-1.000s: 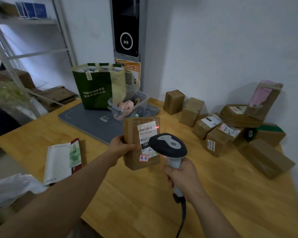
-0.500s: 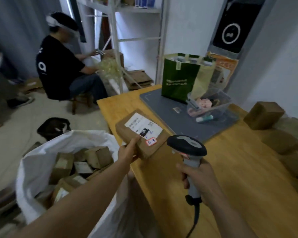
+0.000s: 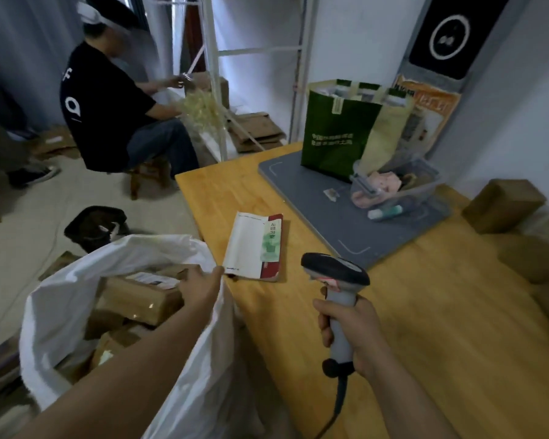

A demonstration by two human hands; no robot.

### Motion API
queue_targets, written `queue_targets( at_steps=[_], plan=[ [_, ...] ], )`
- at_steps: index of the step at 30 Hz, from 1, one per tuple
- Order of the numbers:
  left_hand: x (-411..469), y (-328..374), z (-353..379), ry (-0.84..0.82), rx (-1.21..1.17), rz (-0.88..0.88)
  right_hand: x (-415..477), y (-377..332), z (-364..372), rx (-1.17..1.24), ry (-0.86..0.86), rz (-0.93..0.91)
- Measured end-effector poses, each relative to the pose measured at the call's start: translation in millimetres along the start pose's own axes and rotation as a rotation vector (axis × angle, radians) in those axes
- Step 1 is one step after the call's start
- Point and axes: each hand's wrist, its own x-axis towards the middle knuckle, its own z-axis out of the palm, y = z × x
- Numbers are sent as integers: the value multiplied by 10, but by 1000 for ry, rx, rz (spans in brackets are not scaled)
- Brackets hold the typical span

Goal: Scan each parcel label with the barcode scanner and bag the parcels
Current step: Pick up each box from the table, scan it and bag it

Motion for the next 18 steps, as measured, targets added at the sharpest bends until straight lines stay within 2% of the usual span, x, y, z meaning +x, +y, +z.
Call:
queue_targets(
  at_steps=[4,10,15,18],
  plan=[
    [-434,464,750,-109,209,324,-46,-19,-557,149,142,-4],
    [-1372,976,2240,-546,520,789,-222,-2,-1737,501,516,-34],
    [-2436,1174,3474,-892,639,1022,-428,-65,-2839,682,748,-113],
    [-3035,1298,4122,-992,656,1121,-491,-127,-3429,718,846,-146]
  ],
)
